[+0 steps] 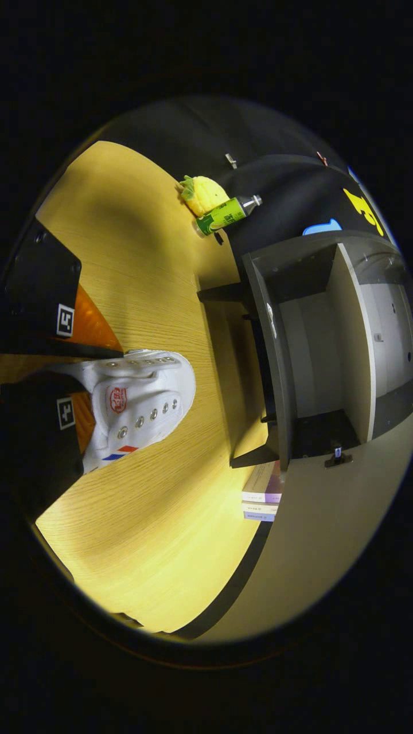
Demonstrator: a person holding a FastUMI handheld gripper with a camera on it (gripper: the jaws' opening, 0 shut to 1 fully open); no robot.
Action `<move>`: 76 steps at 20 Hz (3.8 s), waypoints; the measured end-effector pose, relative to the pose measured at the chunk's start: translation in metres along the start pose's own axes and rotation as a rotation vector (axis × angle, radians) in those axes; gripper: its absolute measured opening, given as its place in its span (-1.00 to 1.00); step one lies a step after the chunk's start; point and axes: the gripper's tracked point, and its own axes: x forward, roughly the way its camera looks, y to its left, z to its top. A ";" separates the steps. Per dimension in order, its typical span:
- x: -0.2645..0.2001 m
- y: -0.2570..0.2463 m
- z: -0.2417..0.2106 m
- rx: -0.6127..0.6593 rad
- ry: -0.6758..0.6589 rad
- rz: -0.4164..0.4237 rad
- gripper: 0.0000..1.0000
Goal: Open the shoe cabinet door, grab the shoes and put them into the shoe cabinet, then close the shoe cabinet door.
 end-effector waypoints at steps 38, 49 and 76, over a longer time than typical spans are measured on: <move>-0.129 0.062 0.323 -0.091 -0.294 0.039 -0.91; -0.044 0.084 0.452 -0.199 -0.371 0.091 -0.91; 0.144 0.113 0.502 -0.150 -0.247 0.135 -0.87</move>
